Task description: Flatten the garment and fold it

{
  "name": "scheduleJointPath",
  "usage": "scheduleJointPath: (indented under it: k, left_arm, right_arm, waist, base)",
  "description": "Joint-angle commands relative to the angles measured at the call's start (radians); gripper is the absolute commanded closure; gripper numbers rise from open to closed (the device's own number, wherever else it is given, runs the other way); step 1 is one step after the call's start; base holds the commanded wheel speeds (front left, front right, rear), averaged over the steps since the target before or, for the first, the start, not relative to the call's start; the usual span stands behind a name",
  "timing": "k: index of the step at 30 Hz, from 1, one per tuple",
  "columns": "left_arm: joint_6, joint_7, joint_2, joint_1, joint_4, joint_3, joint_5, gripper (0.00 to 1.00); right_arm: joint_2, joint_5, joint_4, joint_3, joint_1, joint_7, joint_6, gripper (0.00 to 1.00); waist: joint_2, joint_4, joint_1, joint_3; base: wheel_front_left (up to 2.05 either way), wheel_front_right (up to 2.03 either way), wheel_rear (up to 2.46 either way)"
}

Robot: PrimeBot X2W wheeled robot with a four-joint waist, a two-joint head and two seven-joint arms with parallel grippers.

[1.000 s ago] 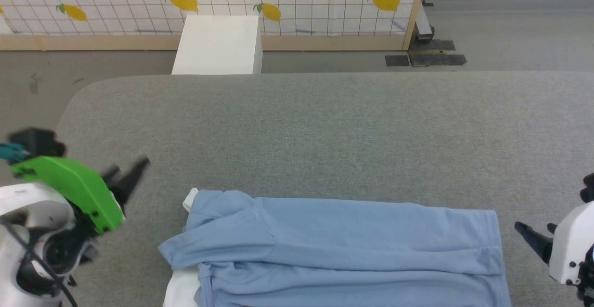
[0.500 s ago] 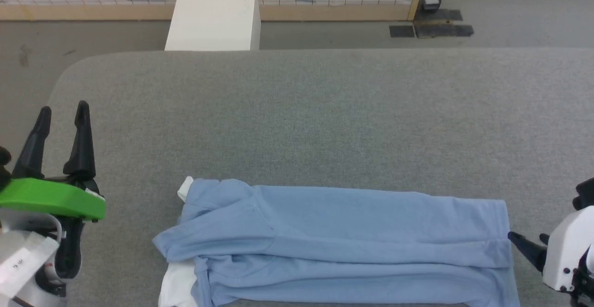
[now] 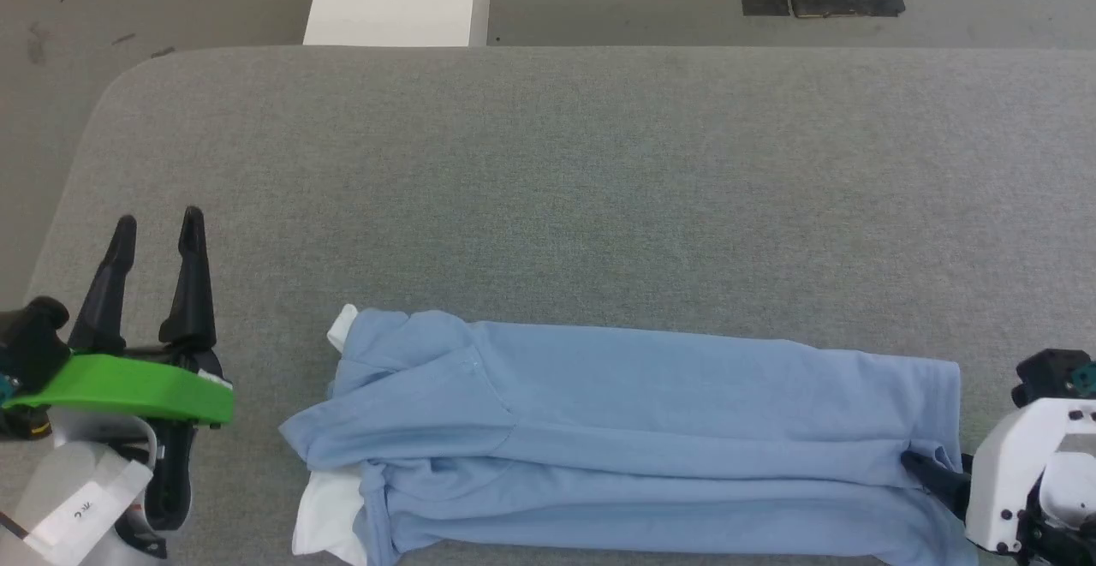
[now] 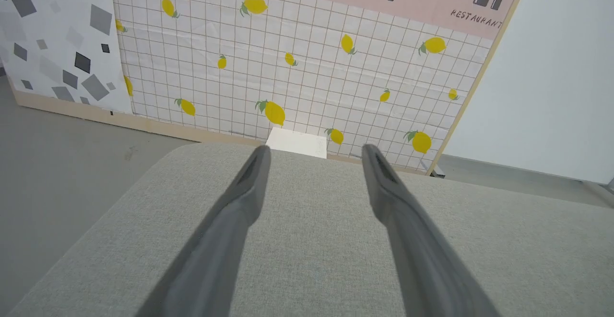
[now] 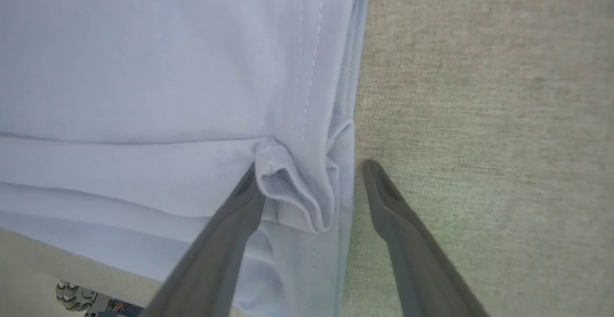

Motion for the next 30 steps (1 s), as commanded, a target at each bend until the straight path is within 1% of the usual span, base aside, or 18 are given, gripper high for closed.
scheduleJointPath:
  k: [1,4,7,13,14,15,16,21,23,28,29,30]
  left_arm:
    - [-0.01,-0.007,-0.008,0.012,0.005,0.009,0.007,0.0]
    - [-0.02,-0.007,-0.02,0.02,0.017,0.014,0.012,0.0]
    - [-0.022,-0.007,-0.028,0.027,0.023,0.022,0.015,0.0]
    - [-0.027,-0.007,-0.04,0.036,0.024,0.026,0.022,0.0]
    - [-0.027,-0.007,-0.041,0.036,0.024,0.027,0.024,0.0]
    - [-0.028,-0.007,-0.042,0.036,0.023,0.028,0.025,0.0]
    - [-0.028,-0.007,-0.042,0.038,0.024,0.029,0.026,0.0]
    - [-0.03,-0.007,-0.041,0.041,0.021,0.034,0.033,0.0]
    - [-0.032,-0.007,-0.042,0.044,0.021,0.036,0.032,0.0]
    - [-0.038,-0.007,-0.039,0.043,0.019,0.038,0.028,0.0]
    - [-0.039,-0.007,-0.039,0.041,0.017,0.037,0.027,0.0]
    - [-0.04,-0.007,-0.038,0.04,0.016,0.035,0.028,0.0]
  right_arm:
    - [0.014,0.015,0.022,0.032,-0.006,0.0,-0.001,0.0]
    - [0.022,0.036,0.031,0.084,-0.021,0.0,-0.001,0.0]
    - [0.024,0.05,0.038,0.114,-0.036,-0.008,-0.001,0.0]
    - [0.005,0.048,0.068,0.128,-0.044,-0.011,-0.001,0.0]
    - [0.002,0.044,0.074,0.128,-0.045,-0.006,-0.001,0.58]
    - [0.0,0.043,0.076,0.125,-0.045,-0.003,-0.001,0.98]
    - [-0.003,0.037,0.081,0.118,-0.046,-0.002,-0.001,1.0]
    - [-0.017,0.009,0.089,0.078,-0.048,0.011,-0.001,1.0]
    - [-0.022,-0.004,0.093,0.046,-0.05,0.013,-0.001,1.0]
    - [-0.037,-0.066,0.101,-0.073,-0.056,0.018,-0.001,1.0]
    - [-0.041,-0.105,0.102,-0.136,-0.06,0.022,-0.001,1.0]
    - [-0.041,-0.121,0.102,-0.163,-0.061,0.027,-0.001,1.0]
  waist:
    - [0.0046,-0.001,0.0,0.0]
    - [0.0046,-0.002,0.0,-0.002]
    - [0.0046,-0.004,0.0,-0.005]
    - [0.0046,0.005,0.0,-0.006]
    - [0.0046,0.006,0.0,-0.006]
    - [0.0046,0.006,0.0,-0.005]
    - [0.0046,0.007,0.0,-0.004]
    - [0.0046,0.005,0.0,-0.003]
    - [0.0046,0.004,0.0,-0.002]
    - [0.0046,0.003,0.0,0.005]
    - [0.0046,0.003,0.0,0.007]
    - [0.0046,0.003,0.0,0.008]
  base:
    - [0.0,0.0,0.0]
    - [0.0,0.0,0.0]
    - [0.0,0.0,0.0]
    - [0.0,0.0,0.0]
    - [0.0,0.0,0.0]
    - [0.0,0.0,0.0]
    - [0.0,0.0,0.0]
    - [0.0,0.0,0.0]
    - [0.0,0.0,0.0]
    - [0.0,0.0,0.0]
    - [0.0,0.0,0.0]
    - [0.0,0.0,0.0]
